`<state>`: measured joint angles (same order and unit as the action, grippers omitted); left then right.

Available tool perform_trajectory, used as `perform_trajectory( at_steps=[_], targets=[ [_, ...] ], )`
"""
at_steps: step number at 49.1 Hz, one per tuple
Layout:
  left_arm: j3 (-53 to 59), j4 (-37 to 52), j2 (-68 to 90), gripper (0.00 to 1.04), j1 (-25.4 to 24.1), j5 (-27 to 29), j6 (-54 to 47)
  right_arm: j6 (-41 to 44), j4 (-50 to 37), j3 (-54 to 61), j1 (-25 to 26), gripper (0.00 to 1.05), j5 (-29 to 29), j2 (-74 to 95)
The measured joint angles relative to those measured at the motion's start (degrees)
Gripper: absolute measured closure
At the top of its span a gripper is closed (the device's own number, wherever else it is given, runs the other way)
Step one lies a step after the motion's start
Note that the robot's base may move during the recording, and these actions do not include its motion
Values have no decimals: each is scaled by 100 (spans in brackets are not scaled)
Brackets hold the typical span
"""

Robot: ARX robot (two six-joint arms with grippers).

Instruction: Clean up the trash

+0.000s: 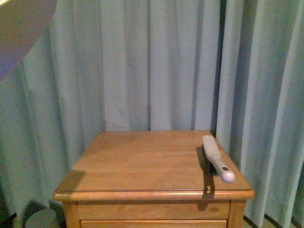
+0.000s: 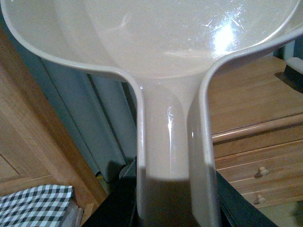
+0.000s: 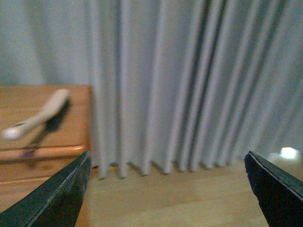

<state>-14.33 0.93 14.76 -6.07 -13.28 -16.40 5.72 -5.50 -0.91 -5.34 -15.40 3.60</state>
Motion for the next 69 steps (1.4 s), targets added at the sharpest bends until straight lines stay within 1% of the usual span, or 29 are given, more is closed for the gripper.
perform_trajectory(
  at_steps=[1, 4, 6, 13, 17, 21, 25, 31, 40, 44, 48, 52, 69],
  targets=[
    [2, 0, 0, 80, -2, 0, 0, 85, -85, -2, -90, 7, -205, 79],
    [9, -7, -2, 80, -2, 2, 17, 393, -501, -87, -546, 7, -1193, 785],
    [9, -7, -7, 80, -2, -9, 17, 450, -721, -269, -647, 7, -1338, 1447],
    [11, -9, -9, 80, -2, -7, 20, 96, -702, -1399, -706, 7, -881, 3399],
    [11, -9, -9, 80, -2, -7, 22, -223, -404, -2306, -800, 7, -599, 4452],
    [11, -9, -9, 80, -2, -7, 22, -518, -155, -2997, -898, 7, -431, 5149],
    [11, -9, -11, 80, -2, -9, 22, -1003, 527, -4116, -1038, 7, -92, 6236],
    [11, -9, -11, 80, -4, -4, 22, -1725, 1572, -5781, -1252, 7, 186, 7685],
    [11, -9, -11, 80, -4, -7, 22, -2162, 2081, -7128, -1449, 7, 345, 8933],
    [11, -9, -11, 80, -4, -4, 22, -2435, 2551, -7785, -1506, 7, 426, 9615],
    [11, -9, -11, 80, -4, -4, 22, -2697, 2872, -8247, -1537, 7, 463, 10207],
    [11, -9, -11, 80, -4, -7, 22, -2841, 3001, -8518, -1552, 7, 448, 10612],
    [11, -9, -11, 80, -4, -7, 22, -3362, 3062, -9136, -1611, 7, 448, 11630]
  ],
)
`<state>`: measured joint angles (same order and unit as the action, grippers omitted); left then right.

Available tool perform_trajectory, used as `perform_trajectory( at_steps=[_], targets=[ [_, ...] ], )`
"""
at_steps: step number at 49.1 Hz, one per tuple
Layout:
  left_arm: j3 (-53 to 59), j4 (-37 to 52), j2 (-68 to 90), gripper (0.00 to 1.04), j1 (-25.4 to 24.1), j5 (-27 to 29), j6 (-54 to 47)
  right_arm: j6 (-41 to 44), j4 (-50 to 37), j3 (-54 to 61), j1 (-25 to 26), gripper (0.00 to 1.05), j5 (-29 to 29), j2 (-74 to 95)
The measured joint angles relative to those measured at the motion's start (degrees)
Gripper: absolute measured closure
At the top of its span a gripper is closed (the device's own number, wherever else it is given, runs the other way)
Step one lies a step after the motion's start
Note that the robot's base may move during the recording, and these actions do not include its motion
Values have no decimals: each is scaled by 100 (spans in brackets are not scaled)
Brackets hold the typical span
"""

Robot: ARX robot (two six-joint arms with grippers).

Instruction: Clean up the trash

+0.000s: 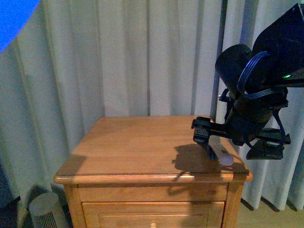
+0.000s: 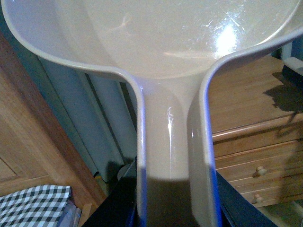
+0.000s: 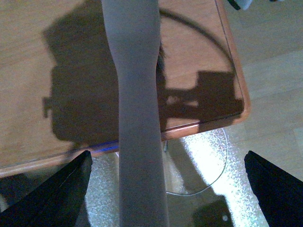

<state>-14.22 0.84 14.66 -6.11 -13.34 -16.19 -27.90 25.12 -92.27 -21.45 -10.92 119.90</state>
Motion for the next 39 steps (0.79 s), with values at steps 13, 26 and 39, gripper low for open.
perform_trajectory(
  at_steps=[13, 26, 39],
  targets=[
    [0, 0, 0, 80, 0, 0, 0, -275, -7, -72, -74, 7, 52, 363],
    [0, 0, 0, 80, 0, 0, 0, -363, -28, -177, -138, 16, 44, 496],
    [0, 0, 0, 80, 0, 0, 0, -365, -63, -227, -142, 54, 4, 496]
  ],
)
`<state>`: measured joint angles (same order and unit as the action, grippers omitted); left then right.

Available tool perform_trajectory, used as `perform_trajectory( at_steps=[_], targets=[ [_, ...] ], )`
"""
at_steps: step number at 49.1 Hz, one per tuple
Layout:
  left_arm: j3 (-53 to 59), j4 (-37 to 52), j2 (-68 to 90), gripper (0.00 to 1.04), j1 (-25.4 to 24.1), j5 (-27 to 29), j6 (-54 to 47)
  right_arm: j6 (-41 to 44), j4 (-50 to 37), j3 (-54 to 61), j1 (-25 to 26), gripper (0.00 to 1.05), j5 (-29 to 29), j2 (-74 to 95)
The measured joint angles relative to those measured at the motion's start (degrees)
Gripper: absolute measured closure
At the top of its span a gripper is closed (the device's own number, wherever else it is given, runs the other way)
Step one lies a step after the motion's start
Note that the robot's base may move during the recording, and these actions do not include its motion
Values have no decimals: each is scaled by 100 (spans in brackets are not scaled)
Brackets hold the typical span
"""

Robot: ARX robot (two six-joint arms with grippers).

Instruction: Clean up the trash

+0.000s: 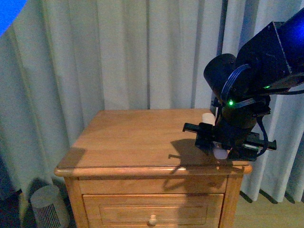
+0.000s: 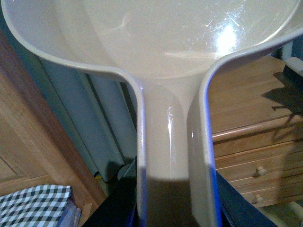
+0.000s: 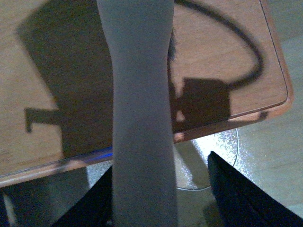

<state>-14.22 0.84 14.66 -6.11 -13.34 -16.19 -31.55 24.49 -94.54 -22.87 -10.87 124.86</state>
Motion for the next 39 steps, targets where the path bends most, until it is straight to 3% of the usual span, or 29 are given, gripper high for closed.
perform_trajectory(
  at_steps=[8, 21, 26, 39],
  targets=[
    [0, 0, 0, 80, 0, 0, 0, 33, -94, 13, 0, 85, -4, -31],
    [0, 0, 0, 80, 0, 0, 0, 369, -522, 461, 17, 86, -273, -439],
    [0, 0, 0, 80, 0, 0, 0, 1130, -1563, 1233, -2, 86, -756, -1123],
    [0, 0, 0, 80, 0, 0, 0, 3215, -3995, 3650, -153, 86, -938, -3630]
  ],
)
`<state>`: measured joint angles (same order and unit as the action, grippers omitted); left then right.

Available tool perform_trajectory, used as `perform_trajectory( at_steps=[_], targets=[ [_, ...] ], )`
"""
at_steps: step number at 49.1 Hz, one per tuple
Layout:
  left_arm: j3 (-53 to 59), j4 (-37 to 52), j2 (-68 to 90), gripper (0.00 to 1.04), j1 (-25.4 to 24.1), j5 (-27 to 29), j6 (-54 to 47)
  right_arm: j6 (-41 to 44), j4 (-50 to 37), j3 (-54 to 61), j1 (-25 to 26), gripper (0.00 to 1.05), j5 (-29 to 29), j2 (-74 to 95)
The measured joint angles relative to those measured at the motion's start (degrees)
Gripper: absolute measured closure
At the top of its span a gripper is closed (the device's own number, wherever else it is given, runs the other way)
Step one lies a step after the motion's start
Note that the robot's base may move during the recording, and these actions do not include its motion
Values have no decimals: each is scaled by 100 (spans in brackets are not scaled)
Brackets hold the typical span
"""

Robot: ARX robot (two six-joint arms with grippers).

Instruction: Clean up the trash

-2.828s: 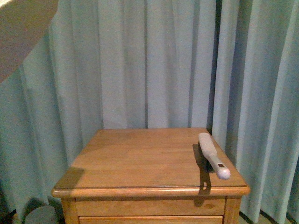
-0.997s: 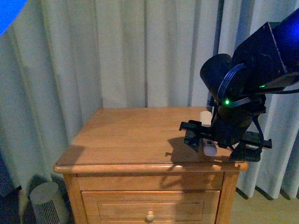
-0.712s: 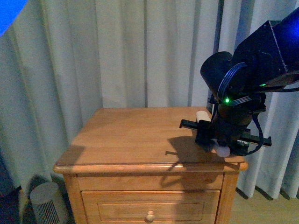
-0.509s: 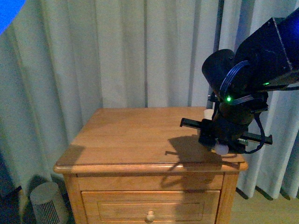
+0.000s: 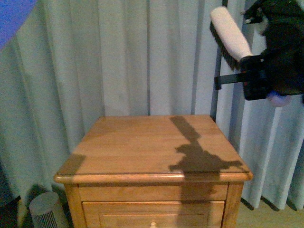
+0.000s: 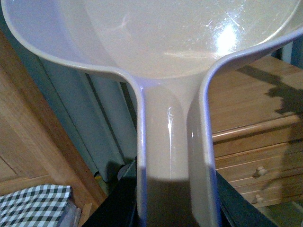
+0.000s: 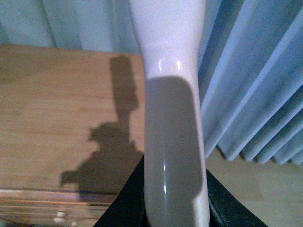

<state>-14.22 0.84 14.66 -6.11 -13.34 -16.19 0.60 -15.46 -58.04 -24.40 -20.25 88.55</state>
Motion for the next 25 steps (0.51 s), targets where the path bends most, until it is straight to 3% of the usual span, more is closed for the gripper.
perform_trajectory(
  at_steps=[14, 25],
  targets=[
    [0, 0, 0, 80, 0, 0, 0, 964, -887, 2293, -90, 86, -590, -2610],
    [0, 0, -2, 80, 0, 2, 0, 1095, -704, 3401, -127, 86, -1189, -4448]
  ],
)
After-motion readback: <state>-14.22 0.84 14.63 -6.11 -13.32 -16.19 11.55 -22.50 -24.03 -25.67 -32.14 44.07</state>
